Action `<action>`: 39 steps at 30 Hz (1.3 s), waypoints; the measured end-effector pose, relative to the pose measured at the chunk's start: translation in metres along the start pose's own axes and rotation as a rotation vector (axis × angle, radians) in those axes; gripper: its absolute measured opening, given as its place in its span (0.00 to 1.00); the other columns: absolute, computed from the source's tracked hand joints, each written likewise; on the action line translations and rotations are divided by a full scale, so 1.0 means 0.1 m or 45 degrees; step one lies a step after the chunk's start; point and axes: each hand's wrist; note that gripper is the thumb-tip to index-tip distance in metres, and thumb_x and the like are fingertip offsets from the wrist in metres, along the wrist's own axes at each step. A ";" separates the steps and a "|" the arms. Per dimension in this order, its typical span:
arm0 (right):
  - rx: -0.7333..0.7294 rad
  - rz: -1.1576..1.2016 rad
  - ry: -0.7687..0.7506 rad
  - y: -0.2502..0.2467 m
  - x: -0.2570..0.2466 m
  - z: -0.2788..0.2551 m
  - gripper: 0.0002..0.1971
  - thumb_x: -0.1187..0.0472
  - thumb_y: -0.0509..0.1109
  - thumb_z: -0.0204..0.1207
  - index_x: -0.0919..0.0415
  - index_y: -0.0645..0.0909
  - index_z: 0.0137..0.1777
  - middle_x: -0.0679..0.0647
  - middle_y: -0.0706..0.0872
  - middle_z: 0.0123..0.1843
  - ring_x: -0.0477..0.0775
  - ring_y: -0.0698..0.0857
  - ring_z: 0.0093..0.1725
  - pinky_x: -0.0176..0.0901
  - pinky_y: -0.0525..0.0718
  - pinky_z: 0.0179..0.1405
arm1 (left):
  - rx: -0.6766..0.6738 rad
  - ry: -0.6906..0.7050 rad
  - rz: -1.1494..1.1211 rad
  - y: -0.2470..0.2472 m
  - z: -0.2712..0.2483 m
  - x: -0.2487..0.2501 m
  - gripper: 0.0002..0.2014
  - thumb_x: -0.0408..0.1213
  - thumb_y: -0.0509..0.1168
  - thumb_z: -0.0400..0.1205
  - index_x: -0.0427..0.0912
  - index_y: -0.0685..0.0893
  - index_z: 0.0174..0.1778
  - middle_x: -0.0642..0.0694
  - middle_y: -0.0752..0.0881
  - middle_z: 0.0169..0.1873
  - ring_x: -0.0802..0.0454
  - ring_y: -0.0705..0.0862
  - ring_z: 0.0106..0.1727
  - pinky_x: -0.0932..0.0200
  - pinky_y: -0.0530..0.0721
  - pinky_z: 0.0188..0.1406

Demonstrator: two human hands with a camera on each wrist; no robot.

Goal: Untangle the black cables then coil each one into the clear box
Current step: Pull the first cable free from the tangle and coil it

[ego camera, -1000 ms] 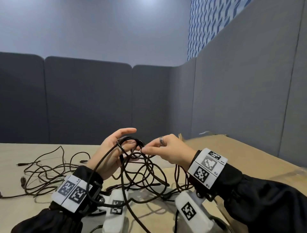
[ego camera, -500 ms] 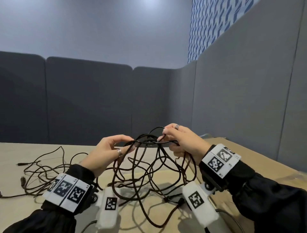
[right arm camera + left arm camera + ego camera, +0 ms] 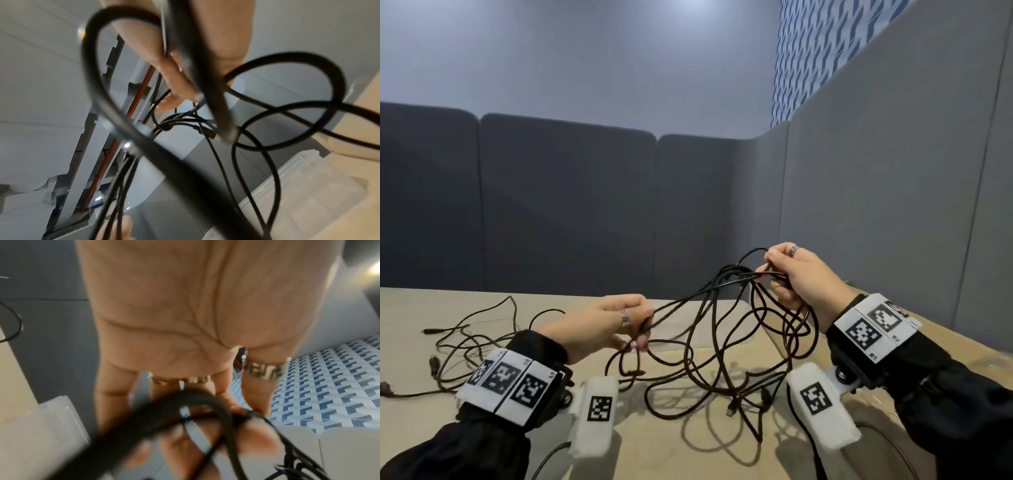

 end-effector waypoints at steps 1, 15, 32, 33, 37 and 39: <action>-0.003 -0.024 0.011 0.00 0.00 -0.01 0.09 0.62 0.54 0.86 0.59 0.69 0.44 0.51 0.85 0.28 0.46 0.67 0.15 0.29 0.59 0.12 | 0.069 0.018 -0.018 0.00 0.01 0.00 0.12 0.46 0.65 0.81 0.44 0.79 0.35 0.46 0.79 0.29 0.52 0.82 0.36 0.54 0.79 0.42; -0.101 -0.343 -0.020 -0.02 0.03 -0.19 0.06 0.64 0.56 0.86 0.65 0.70 0.48 0.57 0.80 0.34 0.57 0.79 0.26 0.26 0.63 0.11 | 0.455 0.796 1.039 -0.12 0.03 0.71 0.18 0.66 0.62 0.70 0.56 0.83 0.38 0.56 0.79 0.40 0.57 0.79 0.44 0.60 0.76 0.46; -0.249 0.043 0.032 0.43 0.09 -0.35 0.11 0.55 0.58 0.85 0.55 0.74 0.40 0.48 0.81 0.29 0.48 0.84 0.31 0.30 0.61 0.17 | -0.035 0.230 0.631 0.36 0.15 0.55 0.21 0.25 0.75 0.70 0.45 0.76 0.54 0.51 0.77 0.38 0.59 0.77 0.38 0.60 0.79 0.41; -0.184 -0.081 -0.056 0.37 0.08 -0.33 0.11 0.56 0.59 0.84 0.55 0.74 0.40 0.48 0.78 0.27 0.50 0.83 0.30 0.30 0.62 0.17 | -0.051 0.229 0.623 0.30 0.13 0.53 0.22 0.24 0.75 0.69 0.47 0.76 0.51 0.51 0.74 0.37 0.58 0.74 0.37 0.59 0.77 0.40; -0.162 -0.501 -0.353 0.23 0.12 -0.27 0.11 0.54 0.62 0.82 0.51 0.76 0.38 0.41 0.75 0.21 0.46 0.74 0.21 0.35 0.73 0.25 | -0.145 0.083 0.366 0.27 0.03 0.60 0.14 0.43 0.74 0.64 0.48 0.77 0.40 0.56 0.78 0.37 0.59 0.76 0.39 0.62 0.72 0.45; -0.228 -0.603 -0.433 0.31 0.17 -0.30 0.11 0.52 0.62 0.82 0.45 0.76 0.37 0.45 0.78 0.26 0.43 0.72 0.21 0.39 0.73 0.28 | -0.063 -0.001 0.523 0.32 0.05 0.70 0.17 0.60 0.68 0.63 0.52 0.81 0.37 0.61 0.81 0.38 0.62 0.77 0.44 0.59 0.71 0.49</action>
Point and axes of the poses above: each hand's wrist, its own z-axis towards the middle knuckle, its own y-axis out of the palm, x = y × z
